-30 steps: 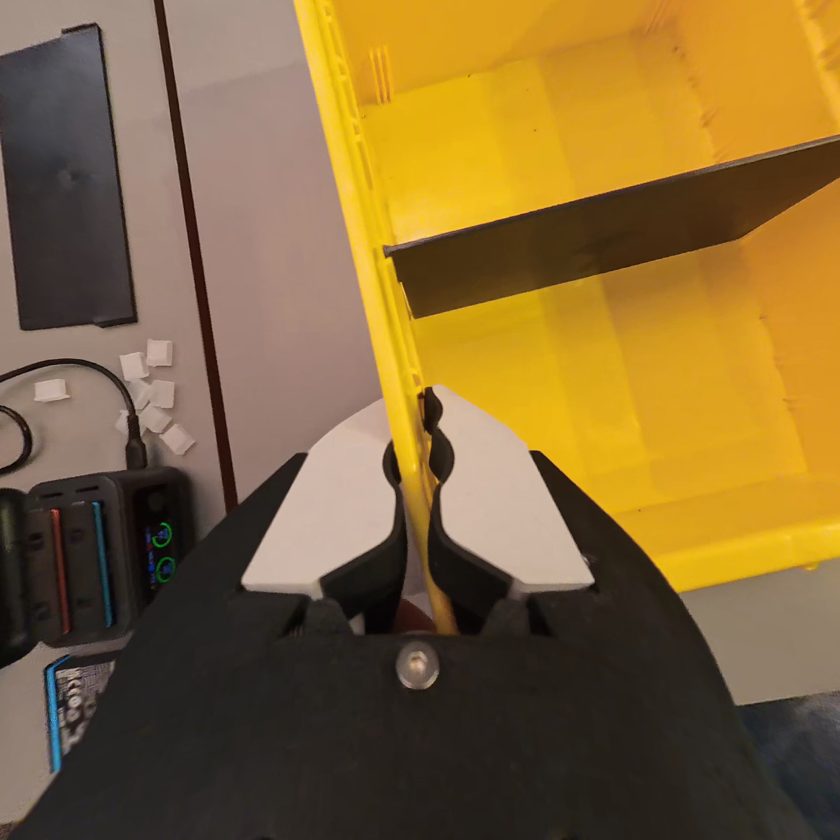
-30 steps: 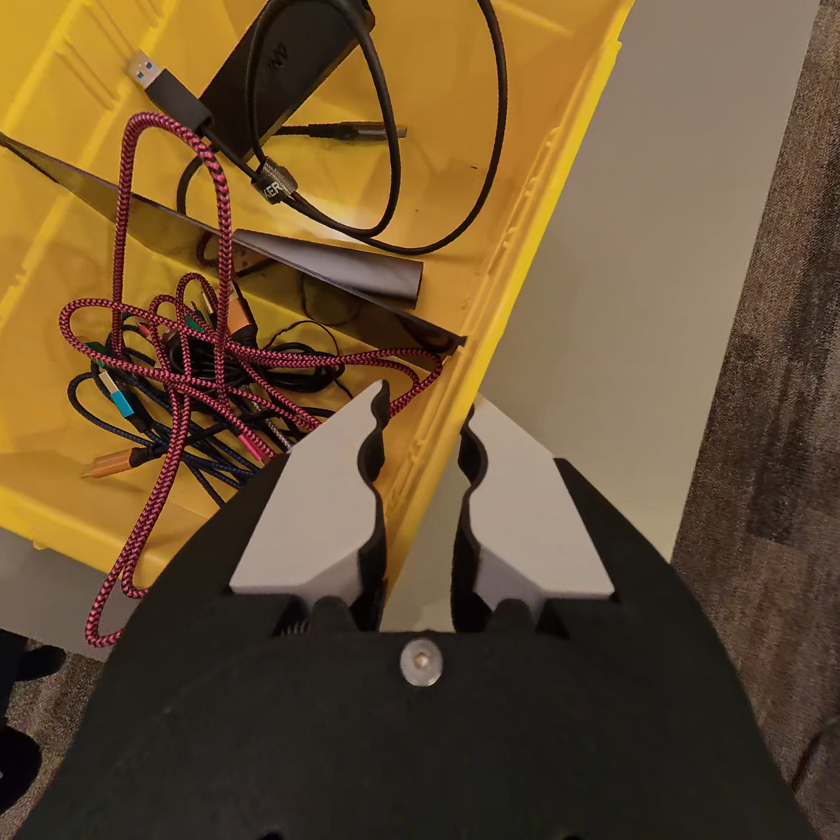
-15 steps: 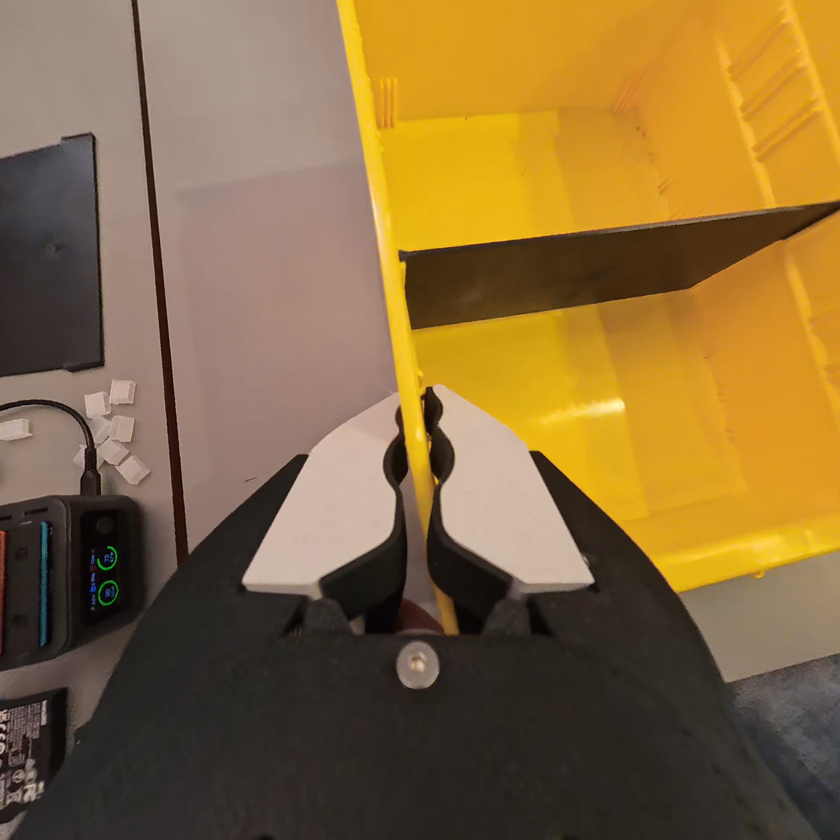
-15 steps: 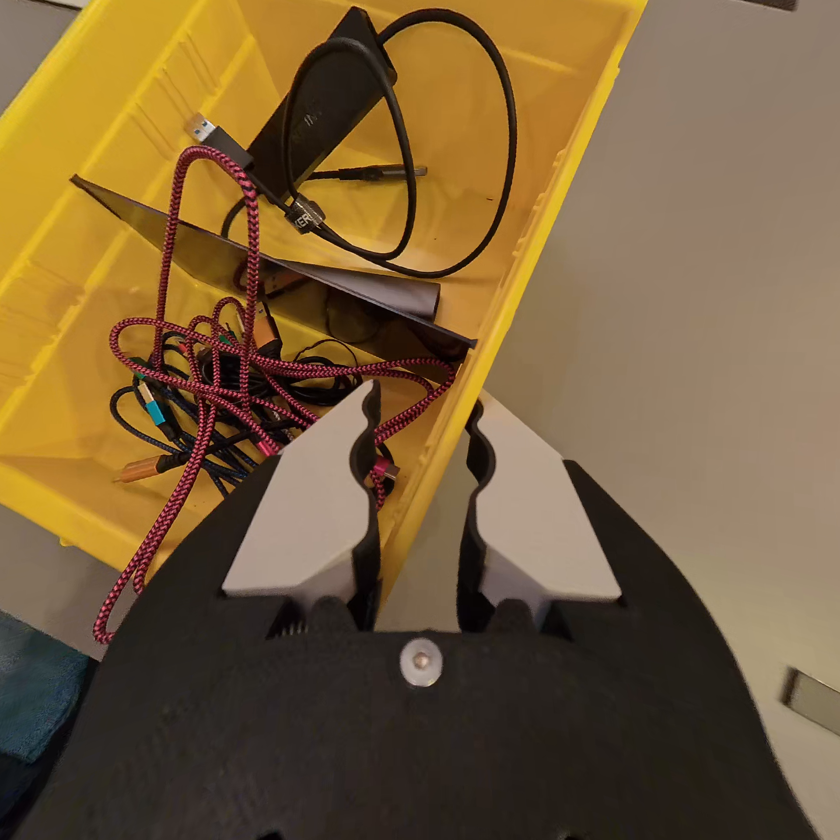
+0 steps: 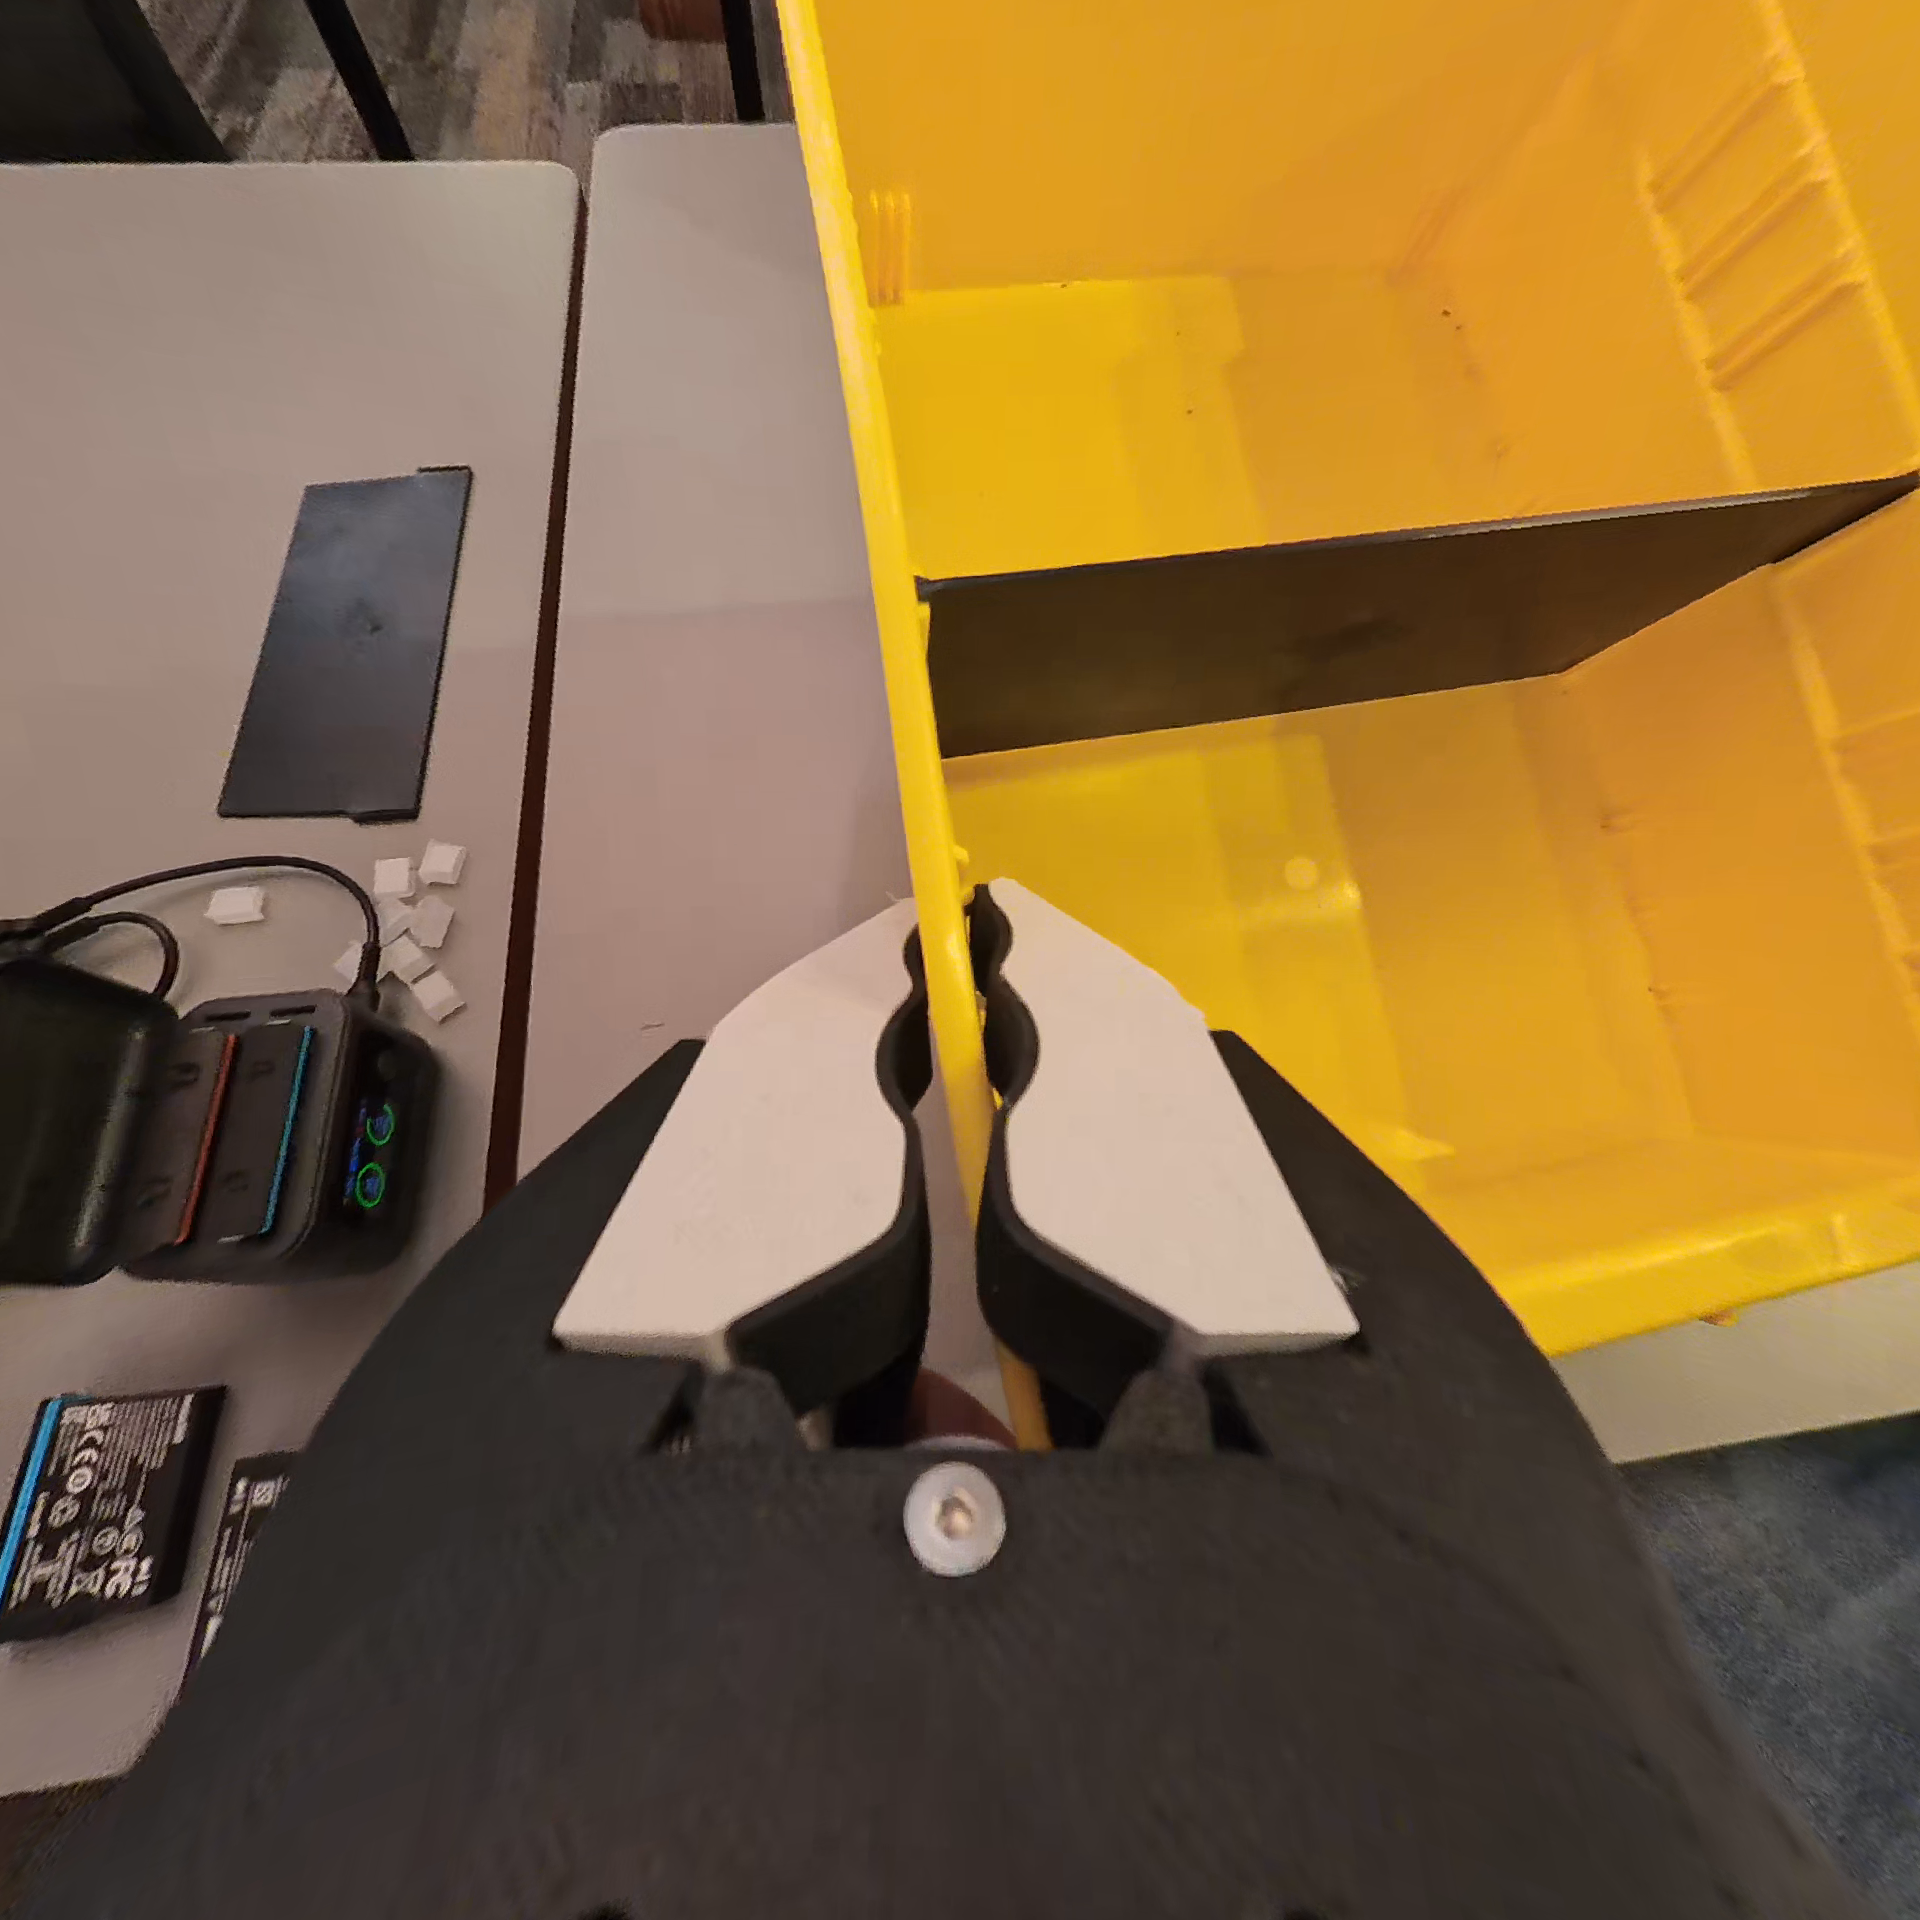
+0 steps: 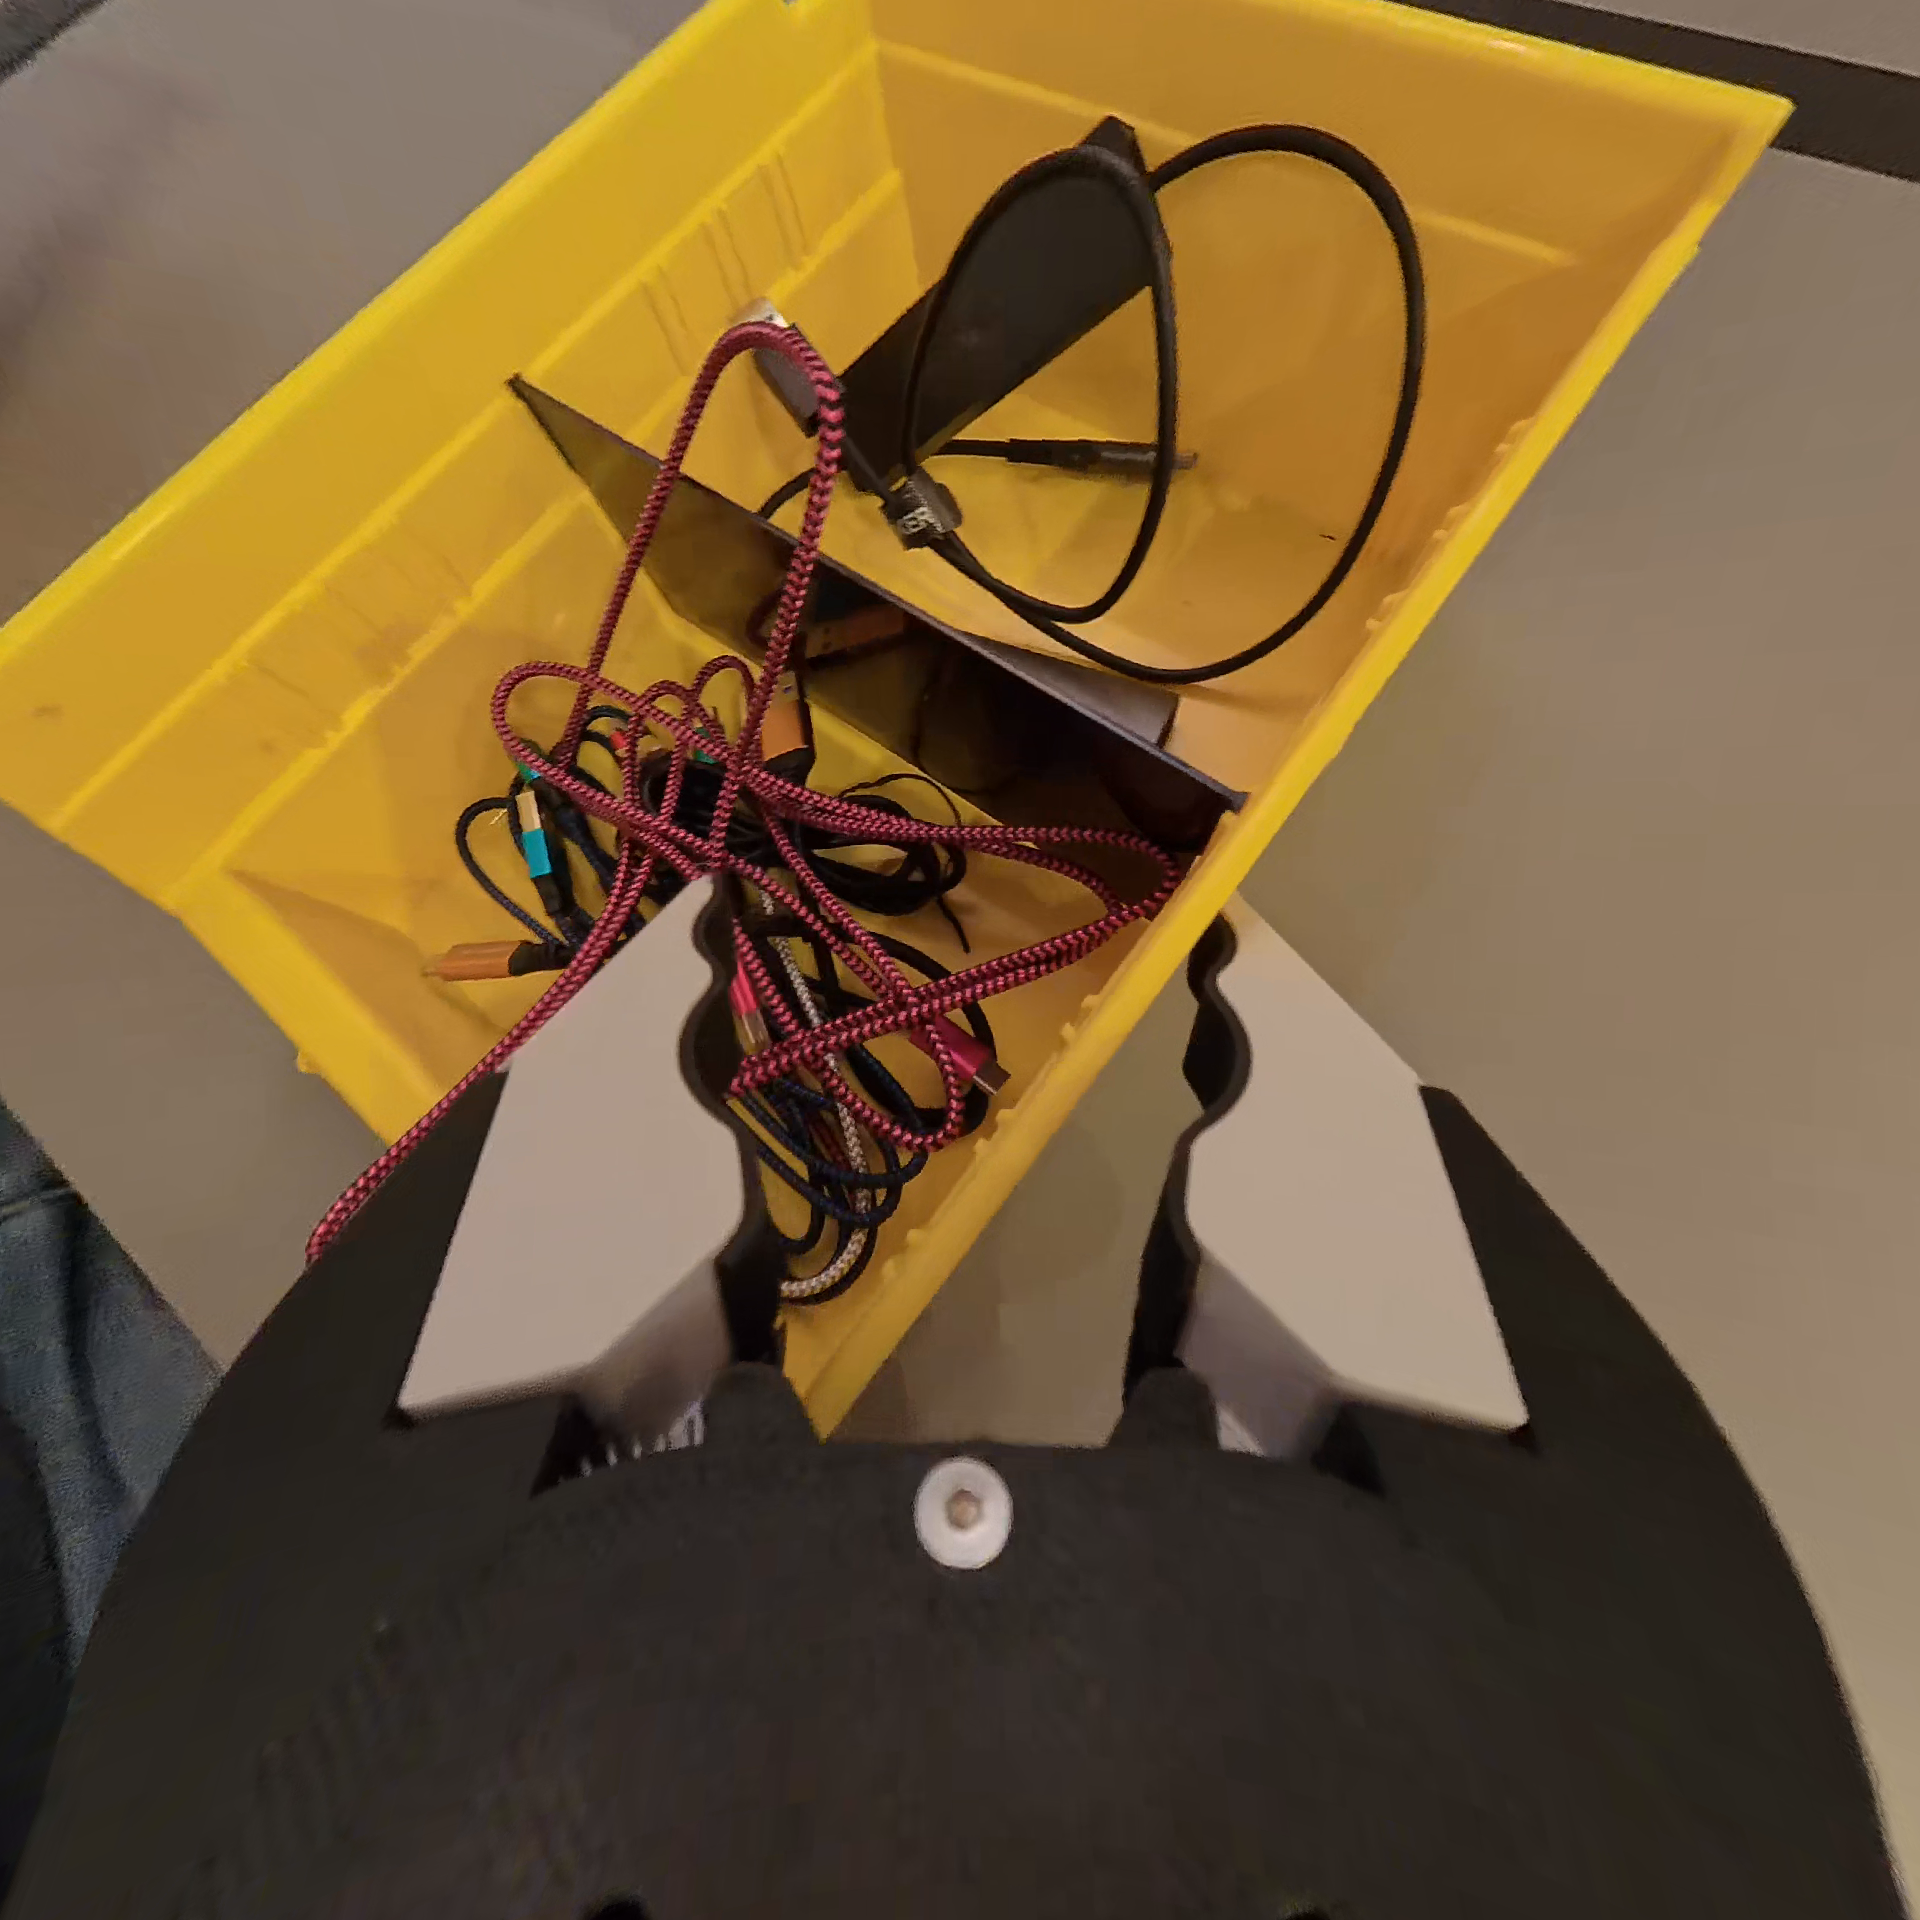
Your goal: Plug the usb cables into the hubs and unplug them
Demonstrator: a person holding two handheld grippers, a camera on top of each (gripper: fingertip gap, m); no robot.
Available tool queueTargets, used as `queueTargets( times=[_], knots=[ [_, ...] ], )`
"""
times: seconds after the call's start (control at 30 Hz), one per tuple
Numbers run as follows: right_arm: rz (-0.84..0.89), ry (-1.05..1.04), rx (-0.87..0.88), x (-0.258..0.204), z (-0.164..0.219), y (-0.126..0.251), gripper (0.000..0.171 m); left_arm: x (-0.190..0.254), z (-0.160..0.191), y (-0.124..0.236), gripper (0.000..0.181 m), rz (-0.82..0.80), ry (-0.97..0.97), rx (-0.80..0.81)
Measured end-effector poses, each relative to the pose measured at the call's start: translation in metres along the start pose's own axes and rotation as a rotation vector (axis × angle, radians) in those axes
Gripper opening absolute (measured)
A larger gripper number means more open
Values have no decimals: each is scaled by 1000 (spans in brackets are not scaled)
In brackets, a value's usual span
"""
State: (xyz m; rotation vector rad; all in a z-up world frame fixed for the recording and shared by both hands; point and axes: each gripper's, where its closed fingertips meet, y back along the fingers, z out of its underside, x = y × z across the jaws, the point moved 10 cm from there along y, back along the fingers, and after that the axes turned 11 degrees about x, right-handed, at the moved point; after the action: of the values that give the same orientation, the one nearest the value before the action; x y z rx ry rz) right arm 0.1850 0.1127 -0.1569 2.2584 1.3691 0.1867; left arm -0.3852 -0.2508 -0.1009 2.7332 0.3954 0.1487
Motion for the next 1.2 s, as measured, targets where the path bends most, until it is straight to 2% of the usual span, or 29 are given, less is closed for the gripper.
queueTargets(
  times=[0.03, 0.2, 0.37, 0.47, 0.5, 0.57, 0.63, 0.73, 0.83, 0.9, 1.03, 1.2],
  knots=[
    [-22, -2, 6, -12, -3, -9, 89, 0, 0, 4, 3, -3, 1, 8],
    [-122, -27, 47, -71, -17, -53, 116, -1, -6, 25, 3, -19, 20, 58],
    [-243, -108, 98, -125, -33, -97, 124, 0, -17, 48, 3, -29, 38, 117],
    [-334, -58, 69, -155, -44, -126, 131, 3, -25, 61, 3, -38, 31, 148],
    [-378, -60, 60, -162, -47, -136, 129, 5, -27, 65, 3, -38, 28, 155],
    [-430, -83, 25, -170, -53, -151, 134, 10, -31, 70, 3, -33, 27, 170],
    [-431, -86, 49, -172, -60, -152, 134, 17, -36, 74, 3, -27, 20, 181],
    [-423, -71, 107, -165, -69, -135, 131, 35, -45, 73, 3, 7, 10, 196],
    [-449, -43, 202, -154, -78, -97, 124, 64, -54, 56, 3, 69, 1, 207],
    [-496, -52, 269, -147, -83, -65, 117, 90, -61, 37, 3, 127, -13, 212],
    [-532, -31, 357, -143, -83, 0, 120, 155, -73, -7, 3, 220, -85, 232],
    [-395, 13, 401, -136, -58, 53, 122, 249, -76, -71, 3, 405, -103, 176]
  ],
)
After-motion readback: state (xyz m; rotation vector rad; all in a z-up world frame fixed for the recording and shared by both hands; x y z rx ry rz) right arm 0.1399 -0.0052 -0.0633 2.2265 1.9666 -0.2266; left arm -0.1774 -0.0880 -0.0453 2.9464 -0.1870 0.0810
